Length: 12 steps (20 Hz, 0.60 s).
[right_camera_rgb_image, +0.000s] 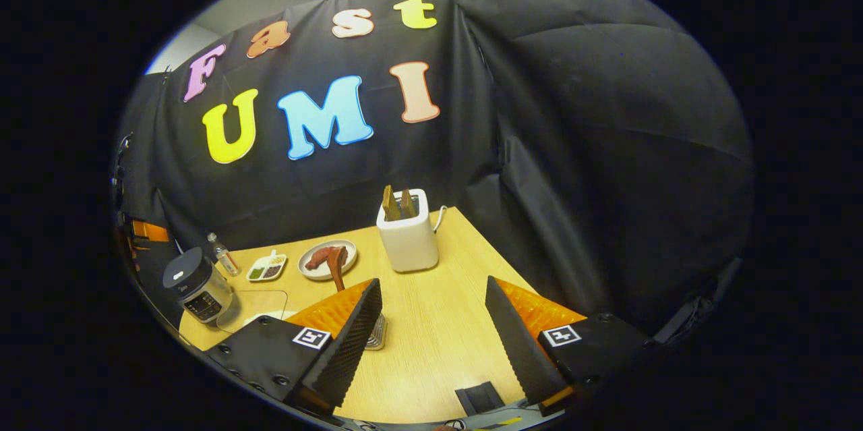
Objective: Close the left gripper, press the button to open the rice cooker; take a wooden spoon from the chopstick holder with the right hand, scoop a spoonful of rice and pour it into the rice cooker, then put the wooden spoon back into the chopstick holder.
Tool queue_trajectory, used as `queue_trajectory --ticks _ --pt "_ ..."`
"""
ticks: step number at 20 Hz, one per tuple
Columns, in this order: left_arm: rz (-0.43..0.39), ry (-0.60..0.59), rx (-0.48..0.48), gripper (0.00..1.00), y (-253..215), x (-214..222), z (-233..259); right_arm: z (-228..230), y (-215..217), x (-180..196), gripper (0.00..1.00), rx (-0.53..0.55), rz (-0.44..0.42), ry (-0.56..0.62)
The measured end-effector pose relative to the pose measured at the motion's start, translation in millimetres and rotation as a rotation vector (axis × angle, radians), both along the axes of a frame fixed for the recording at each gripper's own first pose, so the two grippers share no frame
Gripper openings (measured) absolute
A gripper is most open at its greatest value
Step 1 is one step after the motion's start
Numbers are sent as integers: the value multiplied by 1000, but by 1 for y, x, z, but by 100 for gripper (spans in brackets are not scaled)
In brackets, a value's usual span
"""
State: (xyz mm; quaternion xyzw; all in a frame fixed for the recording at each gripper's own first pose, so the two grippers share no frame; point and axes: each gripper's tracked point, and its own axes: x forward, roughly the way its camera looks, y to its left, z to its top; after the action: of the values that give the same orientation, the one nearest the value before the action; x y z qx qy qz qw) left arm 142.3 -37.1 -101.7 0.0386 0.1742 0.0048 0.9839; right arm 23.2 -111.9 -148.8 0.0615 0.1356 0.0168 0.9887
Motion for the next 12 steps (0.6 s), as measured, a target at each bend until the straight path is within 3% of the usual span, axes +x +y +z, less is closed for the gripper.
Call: queue_trajectory --ticks 1,3,7,12 --pt "-11 -50 -5 100 -10 -10 17 10 1 5 98 -11 20 -24" --pt "-24 -148 -10 96 -24 -28 53 37 12 13 98 -33 65 -77" --pt "-42 -314 -5 99 -27 -71 118 98 44 19 98 -47 135 -207" --pt "-32 -426 20 98 -9 -131 155 157 78 -2 98 -70 158 -328"
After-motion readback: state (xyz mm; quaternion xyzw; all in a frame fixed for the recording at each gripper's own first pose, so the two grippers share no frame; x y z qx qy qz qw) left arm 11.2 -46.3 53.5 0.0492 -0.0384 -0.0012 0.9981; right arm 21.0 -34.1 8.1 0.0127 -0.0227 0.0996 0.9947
